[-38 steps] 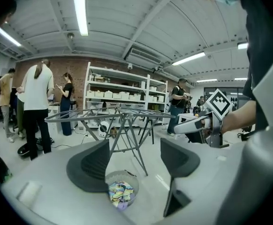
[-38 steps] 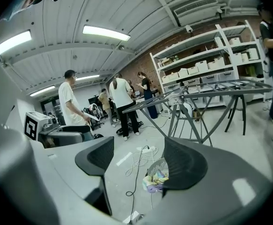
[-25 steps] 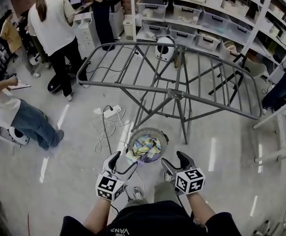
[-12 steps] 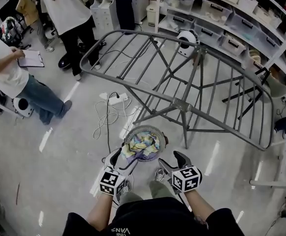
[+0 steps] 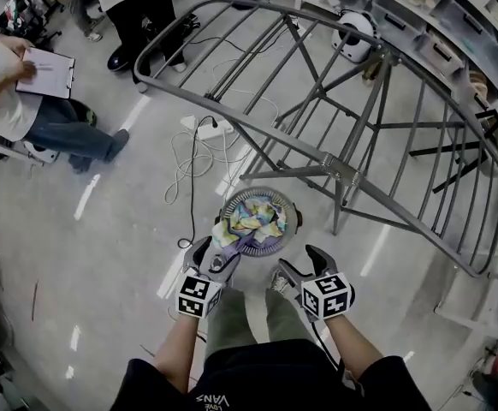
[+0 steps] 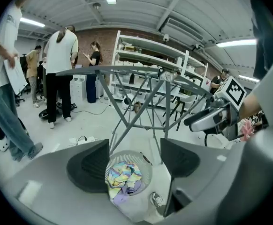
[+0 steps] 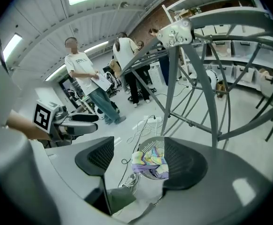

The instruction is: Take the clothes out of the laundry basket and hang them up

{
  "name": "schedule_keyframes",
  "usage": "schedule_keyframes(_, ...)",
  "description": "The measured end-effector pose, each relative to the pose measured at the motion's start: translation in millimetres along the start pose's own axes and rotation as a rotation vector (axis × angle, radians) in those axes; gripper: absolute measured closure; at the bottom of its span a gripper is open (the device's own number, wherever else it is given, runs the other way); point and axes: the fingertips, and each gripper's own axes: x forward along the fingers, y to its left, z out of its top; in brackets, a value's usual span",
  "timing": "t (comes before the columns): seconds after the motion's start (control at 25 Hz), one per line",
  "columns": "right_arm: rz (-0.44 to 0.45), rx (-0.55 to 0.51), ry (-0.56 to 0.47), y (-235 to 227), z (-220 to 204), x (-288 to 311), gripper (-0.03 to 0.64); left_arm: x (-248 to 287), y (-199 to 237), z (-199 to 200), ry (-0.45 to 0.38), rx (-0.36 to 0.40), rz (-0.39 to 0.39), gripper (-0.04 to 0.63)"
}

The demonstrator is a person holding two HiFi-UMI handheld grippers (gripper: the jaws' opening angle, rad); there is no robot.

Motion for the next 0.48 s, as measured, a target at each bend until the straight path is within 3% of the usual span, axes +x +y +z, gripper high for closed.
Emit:
schedule_keyframes(0.2, -0.062, 0.078, 0.026, -8.6, -25.0, 24.8, 0.291, 41.3, 14.5, -43.3, 0.120, 0.040, -0.081, 0.276)
schedule_keyframes(0.48, -0.130, 0.196, 0.031, -22.8, -60.9, 84.4, 0.291, 111.2, 39.9, -102.7, 0.226, 0.078, -0.179, 0.276)
